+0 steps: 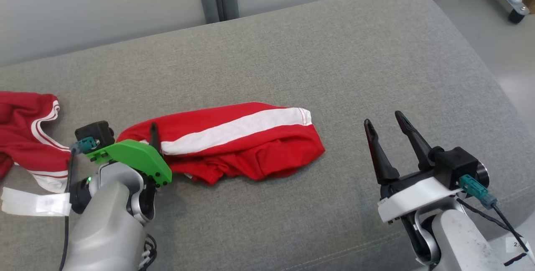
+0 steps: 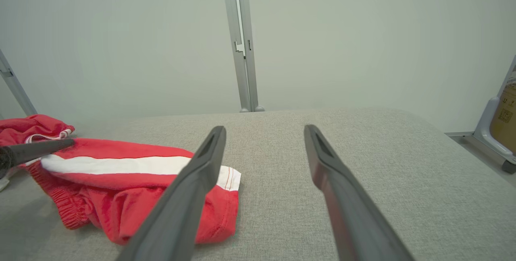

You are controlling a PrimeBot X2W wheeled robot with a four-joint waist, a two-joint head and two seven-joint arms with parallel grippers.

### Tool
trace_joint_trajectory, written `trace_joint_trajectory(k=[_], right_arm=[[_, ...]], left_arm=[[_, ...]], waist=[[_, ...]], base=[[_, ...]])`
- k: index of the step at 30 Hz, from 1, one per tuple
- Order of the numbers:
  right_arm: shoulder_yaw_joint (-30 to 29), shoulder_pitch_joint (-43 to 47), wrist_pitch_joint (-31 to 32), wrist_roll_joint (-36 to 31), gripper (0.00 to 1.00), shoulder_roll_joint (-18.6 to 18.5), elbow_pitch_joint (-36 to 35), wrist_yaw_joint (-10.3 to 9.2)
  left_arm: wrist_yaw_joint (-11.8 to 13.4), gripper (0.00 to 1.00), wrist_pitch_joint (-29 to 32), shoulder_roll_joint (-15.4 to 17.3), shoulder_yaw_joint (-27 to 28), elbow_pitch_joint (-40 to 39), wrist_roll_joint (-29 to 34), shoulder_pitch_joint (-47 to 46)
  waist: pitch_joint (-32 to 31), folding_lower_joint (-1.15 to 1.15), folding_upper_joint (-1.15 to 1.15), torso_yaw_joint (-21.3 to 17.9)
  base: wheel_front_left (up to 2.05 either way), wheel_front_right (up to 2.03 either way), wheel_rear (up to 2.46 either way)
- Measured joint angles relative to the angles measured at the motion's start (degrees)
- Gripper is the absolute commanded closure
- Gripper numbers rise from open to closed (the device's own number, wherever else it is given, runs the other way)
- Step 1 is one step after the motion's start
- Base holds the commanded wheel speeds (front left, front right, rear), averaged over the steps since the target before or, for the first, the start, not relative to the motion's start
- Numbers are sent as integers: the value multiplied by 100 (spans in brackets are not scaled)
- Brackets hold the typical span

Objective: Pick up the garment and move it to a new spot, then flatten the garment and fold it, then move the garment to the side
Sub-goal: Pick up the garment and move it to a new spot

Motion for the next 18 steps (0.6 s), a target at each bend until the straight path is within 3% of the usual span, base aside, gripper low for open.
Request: trace_joint_trajectory(k=[9,15,18], right_arm=[[-57,25,-14,0,0,-29,86,0],[-84,129,-14,0,0,-34,102,0],[-102,190,-14,0,0,-36,115,0]], left_arm=[[-692,0,355,-89,100,157,-737,444],[-758,0,349,-90,96,159,-812,571],[-911,0,404,-90,94,165,-1044,697]], waist=[[-235,0,0,290],[-369,0,0,402],[-444,0,0,456]], base=[[0,0,0],[0,0,0],[0,0,0]])
